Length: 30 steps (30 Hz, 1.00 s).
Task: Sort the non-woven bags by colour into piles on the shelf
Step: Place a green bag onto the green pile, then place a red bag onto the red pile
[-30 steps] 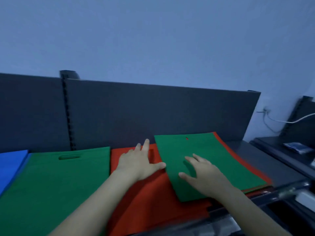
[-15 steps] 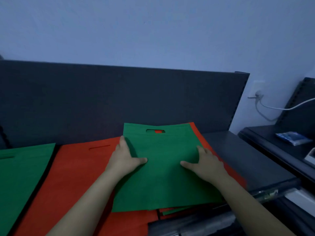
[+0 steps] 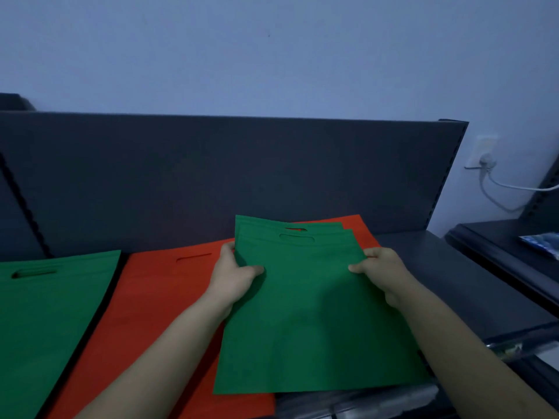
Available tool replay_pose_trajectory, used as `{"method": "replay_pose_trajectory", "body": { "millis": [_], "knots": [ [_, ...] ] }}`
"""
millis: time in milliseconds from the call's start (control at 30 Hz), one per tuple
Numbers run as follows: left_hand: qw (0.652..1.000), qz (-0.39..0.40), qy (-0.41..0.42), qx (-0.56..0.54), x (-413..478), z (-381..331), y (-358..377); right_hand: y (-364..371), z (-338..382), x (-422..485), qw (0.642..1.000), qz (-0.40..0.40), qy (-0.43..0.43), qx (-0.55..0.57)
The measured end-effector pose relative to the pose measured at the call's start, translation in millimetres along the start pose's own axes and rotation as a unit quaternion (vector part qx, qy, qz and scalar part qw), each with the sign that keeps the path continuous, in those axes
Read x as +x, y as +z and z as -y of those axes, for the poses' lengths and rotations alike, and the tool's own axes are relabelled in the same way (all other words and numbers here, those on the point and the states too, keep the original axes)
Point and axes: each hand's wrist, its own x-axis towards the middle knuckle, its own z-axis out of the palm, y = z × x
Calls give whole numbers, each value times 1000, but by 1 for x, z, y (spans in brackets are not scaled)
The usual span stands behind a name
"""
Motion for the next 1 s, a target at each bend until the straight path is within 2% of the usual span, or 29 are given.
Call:
{"method": "replay_pose_trajectory", "body": {
  "millis": [200,400,500,600,700,833,933,1000],
  "knots": [
    [998,4,23,-55,-1,-15,-37,24,27,-18,995,10,-28,95],
    [998,-7,50,-46,-10,-25,-139,103,48,-45,990,43,-61,121],
    [998,-42,45,-4,-10,-20,-217,167,63,-68,987,76,-69,125],
    [994,-70,29,85,-10,-13,-296,233,85,-102,986,102,-69,115],
    [982,-38,15,183,-17,-1,-359,293,93,-119,984,138,-47,103],
    [938,8,7,345,-27,18,-406,348,106,-165,989,126,-63,41],
    [886,-3,18,464,-29,32,-420,378,100,-187,989,90,-101,-53],
    [845,-16,23,533,-31,44,-420,393,92,-196,978,92,-142,-122]
  ]
}}
